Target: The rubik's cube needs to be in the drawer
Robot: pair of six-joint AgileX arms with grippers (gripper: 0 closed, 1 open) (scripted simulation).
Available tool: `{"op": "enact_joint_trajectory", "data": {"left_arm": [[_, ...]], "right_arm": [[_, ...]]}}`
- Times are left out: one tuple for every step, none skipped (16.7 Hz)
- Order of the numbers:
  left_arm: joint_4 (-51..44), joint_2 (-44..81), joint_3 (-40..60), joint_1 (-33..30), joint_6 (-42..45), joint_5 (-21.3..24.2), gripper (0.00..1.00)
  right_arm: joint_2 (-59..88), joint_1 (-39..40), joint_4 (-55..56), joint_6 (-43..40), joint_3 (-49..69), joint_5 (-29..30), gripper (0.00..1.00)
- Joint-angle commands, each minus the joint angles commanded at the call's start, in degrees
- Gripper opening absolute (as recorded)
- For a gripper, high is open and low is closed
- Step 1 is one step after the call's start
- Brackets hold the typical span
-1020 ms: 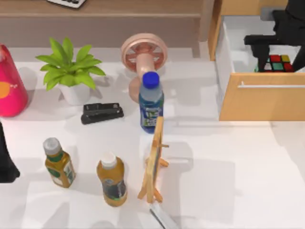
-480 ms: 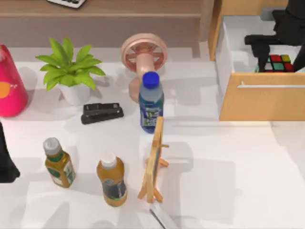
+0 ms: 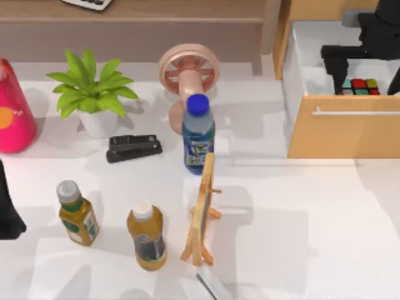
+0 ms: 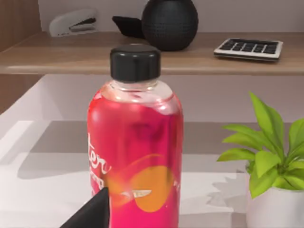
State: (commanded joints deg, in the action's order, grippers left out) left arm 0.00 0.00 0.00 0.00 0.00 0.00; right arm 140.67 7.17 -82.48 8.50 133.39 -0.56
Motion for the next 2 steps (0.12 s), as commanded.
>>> {"op": "enact_joint_trajectory", "data": {"left_arm": [[0.00, 0.00, 0.00, 0.00, 0.00, 0.00, 1.00], [0.00, 0.00, 0.00, 0.00, 0.00, 0.00, 1.00]], "right_arm": [[0.00, 0.00, 0.00, 0.00, 0.00, 0.00, 1.00], [0.00, 0.00, 0.00, 0.00, 0.00, 0.00, 1.00]]}}
